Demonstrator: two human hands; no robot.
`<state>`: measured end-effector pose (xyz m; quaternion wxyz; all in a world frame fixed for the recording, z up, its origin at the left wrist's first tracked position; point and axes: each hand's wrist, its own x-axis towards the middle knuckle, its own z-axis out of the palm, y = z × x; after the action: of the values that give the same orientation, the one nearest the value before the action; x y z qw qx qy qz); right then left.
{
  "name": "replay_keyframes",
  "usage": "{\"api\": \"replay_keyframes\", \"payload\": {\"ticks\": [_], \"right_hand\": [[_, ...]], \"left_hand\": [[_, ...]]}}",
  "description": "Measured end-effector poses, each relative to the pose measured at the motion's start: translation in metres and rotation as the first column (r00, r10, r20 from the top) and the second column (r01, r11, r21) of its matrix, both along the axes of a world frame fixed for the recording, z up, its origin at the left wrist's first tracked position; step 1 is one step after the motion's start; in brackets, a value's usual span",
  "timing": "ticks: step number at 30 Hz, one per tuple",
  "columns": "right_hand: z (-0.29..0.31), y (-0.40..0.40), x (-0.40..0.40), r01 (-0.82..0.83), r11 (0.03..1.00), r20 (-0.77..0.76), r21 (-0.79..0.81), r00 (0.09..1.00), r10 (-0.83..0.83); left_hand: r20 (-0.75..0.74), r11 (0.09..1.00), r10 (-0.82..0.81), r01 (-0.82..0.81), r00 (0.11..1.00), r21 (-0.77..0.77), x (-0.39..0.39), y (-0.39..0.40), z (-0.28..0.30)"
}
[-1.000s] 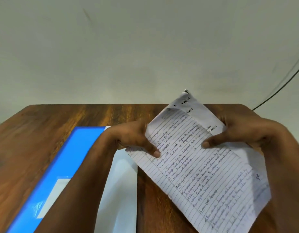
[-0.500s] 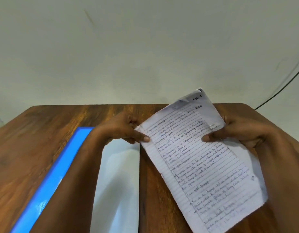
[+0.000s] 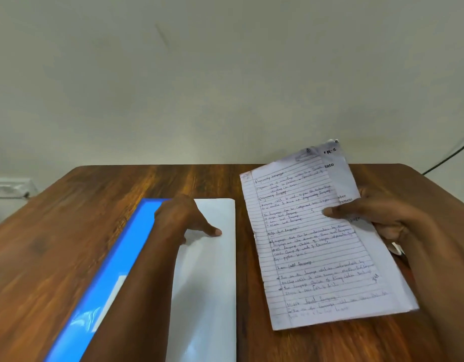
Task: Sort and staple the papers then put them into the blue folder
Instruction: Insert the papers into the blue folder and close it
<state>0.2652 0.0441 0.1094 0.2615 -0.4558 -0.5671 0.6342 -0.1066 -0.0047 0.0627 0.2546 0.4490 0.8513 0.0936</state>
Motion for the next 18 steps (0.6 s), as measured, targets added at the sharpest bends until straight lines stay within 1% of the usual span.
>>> {"api": "replay_keyframes", "payload": {"ticks": [3, 6, 7, 8, 11, 13, 16, 18], "right_hand": [[-0.001, -0.002, -0.002, -0.008, 1.0, 0.006, 0.001, 1.0, 0.008], [0.001, -0.002, -0.005, 0.028, 0.999, 0.032, 0.027, 0.999, -0.029], [0.001, -0.002, -0.005, 0.033, 0.999, 0.036, 0.029, 0.999, -0.034], [0.002, -0.003, -0.006, 0.031, 0.999, 0.039, 0.025, 0.999, -0.032], [0.004, -0.008, -0.009, 0.021, 1.0, 0.046, 0.008, 0.999, -0.022], [0.003, -0.01, -0.01, 0.034, 0.999, 0.02, 0.003, 0.999, -0.034], [0.003, -0.013, -0.011, 0.067, 0.998, 0.018, 0.008, 0.998, -0.067], [0.006, -0.016, -0.013, 0.08, 0.997, 0.022, 0.007, 0.997, -0.081]], "left_hand": [[-0.062, 0.997, -0.007, 0.002, 0.998, -0.073, -0.003, 0.001, -0.005], [-0.25, 0.995, -0.049, 0.024, 0.967, -0.102, -0.006, 0.001, -0.006], [-0.3, 0.994, -0.069, 0.04, 0.952, -0.102, -0.006, 0.0, -0.007], [-0.318, 0.994, -0.083, 0.053, 0.944, -0.1, -0.007, 0.0, -0.006], [-0.3, 0.995, -0.084, 0.064, 0.95, -0.078, -0.004, -0.004, -0.006], [-0.3, 0.997, -0.067, 0.056, 0.952, -0.045, 0.001, -0.009, -0.003], [-0.264, 0.996, -0.015, 0.037, 0.964, 0.077, 0.006, -0.015, 0.003], [-0.214, 0.989, -0.038, 0.068, 0.976, 0.131, 0.01, -0.018, 0.01]]}}
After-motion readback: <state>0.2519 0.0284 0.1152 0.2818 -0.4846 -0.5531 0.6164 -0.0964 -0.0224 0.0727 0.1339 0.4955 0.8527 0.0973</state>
